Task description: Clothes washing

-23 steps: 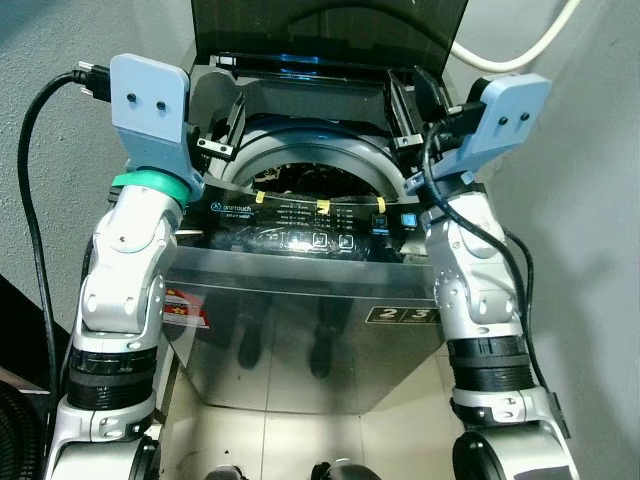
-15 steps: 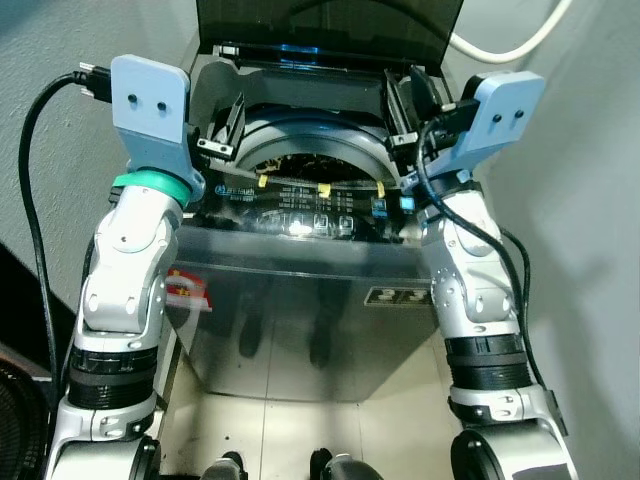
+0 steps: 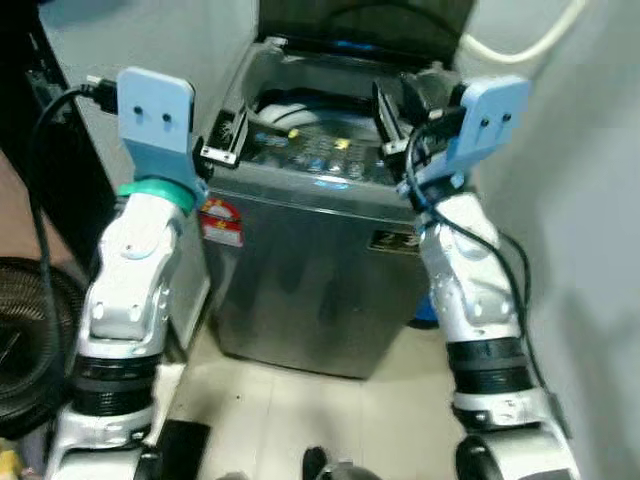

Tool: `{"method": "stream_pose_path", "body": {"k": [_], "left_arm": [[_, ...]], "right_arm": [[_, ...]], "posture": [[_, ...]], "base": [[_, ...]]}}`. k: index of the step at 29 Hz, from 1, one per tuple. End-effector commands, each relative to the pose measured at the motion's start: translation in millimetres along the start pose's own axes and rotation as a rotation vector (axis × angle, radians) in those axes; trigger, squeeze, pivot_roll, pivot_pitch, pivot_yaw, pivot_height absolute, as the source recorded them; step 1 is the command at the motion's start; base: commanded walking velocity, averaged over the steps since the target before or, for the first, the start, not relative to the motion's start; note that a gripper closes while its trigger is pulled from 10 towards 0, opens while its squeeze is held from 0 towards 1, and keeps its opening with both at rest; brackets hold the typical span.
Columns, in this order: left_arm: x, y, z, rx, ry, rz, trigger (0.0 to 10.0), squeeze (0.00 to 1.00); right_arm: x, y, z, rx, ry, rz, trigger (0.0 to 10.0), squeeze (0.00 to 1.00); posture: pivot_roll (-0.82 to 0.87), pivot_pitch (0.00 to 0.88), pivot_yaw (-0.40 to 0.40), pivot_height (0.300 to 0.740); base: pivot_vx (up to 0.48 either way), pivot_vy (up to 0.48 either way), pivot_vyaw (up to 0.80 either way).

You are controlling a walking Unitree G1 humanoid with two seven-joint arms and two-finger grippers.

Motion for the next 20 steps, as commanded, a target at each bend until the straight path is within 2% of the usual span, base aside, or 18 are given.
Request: {"method": "stream_pose_path", "body": {"k": [1,5,8,20], "left_arm": [[2.3,-0.9,-4.3,-0.015,0.003,-0.004,10.0,0.0],[2.5,-0.9,-3.9,-0.012,0.007,-0.005,10.0,0.0],[5.8,-1.5,-5.6,-0.019,0.016,-0.017,10.0,0.0],[17.4,-3.9,-9.2,-0.031,0.005,-0.06,10.0,0.0]], "right_arm": [[1.6,-2.1,-3.6,-0.019,-0.032,0.002,10.0,0.0],[-0.5,-2.5,-3.7,-0.017,-0.054,0.026,10.0,0.0],[-2.4,-3.5,-5.6,-0.025,-0.084,0.045,10.0,0.0],[-3.8,-6.8,-9.4,-0.04,-0.094,0.063,10.0,0.0]], "posture": [[0.06,0.015,-0.023,0.74],[0.06,0.016,-0.023,0.74],[0.06,0.019,-0.023,0.74],[0.06,0.021,-0.02,0.74]], "base": [[-0.424,0.0,0.0],[-0.305,0.0,0.0],[0.0,0.0,0.78],[0.0,0.0,0.79]]}}
Point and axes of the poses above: a point about 5 cm out from each wrist's last joint towards the gripper, its own y axis pointing out of the wrist towards the gripper, its own z axis along the axis of the wrist's last joint, x = y × z, the point moved 3 cm from there along y, pointing out of the wrist towards the gripper, and after that the axes turned 2 degrees about -y, right-handed, at the moved point
